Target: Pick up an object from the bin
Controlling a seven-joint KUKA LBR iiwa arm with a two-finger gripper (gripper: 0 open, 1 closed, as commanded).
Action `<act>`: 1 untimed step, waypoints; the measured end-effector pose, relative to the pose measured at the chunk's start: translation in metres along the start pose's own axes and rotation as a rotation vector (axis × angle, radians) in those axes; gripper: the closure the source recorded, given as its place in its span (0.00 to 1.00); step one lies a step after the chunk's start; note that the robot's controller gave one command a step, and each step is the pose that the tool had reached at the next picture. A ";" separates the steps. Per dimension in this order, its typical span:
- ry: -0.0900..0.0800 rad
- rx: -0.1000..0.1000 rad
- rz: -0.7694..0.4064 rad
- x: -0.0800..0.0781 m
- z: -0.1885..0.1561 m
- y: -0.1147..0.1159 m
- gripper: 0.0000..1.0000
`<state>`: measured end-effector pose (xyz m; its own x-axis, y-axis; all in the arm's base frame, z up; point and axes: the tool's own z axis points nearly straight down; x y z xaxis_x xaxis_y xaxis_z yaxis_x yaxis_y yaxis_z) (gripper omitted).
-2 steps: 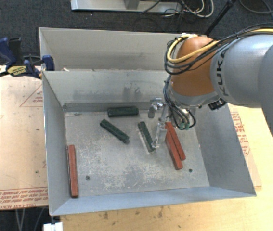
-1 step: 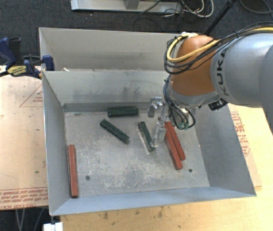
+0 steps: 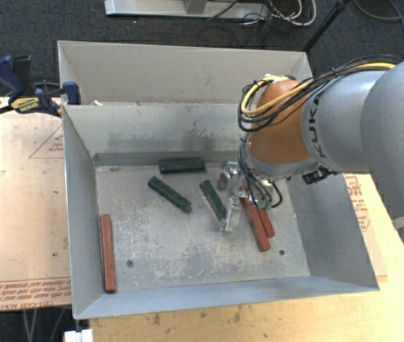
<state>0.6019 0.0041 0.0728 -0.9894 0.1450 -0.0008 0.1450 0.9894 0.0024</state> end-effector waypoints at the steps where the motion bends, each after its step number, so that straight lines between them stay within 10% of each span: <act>1: -0.010 0.001 0.079 -0.012 -0.001 -0.006 1.00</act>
Offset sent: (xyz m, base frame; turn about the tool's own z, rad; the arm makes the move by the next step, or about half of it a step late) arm 0.0000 0.0000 0.0000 0.0000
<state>0.6130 -0.0037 0.0741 -0.9749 0.2223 -0.0110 0.2223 0.9750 0.0014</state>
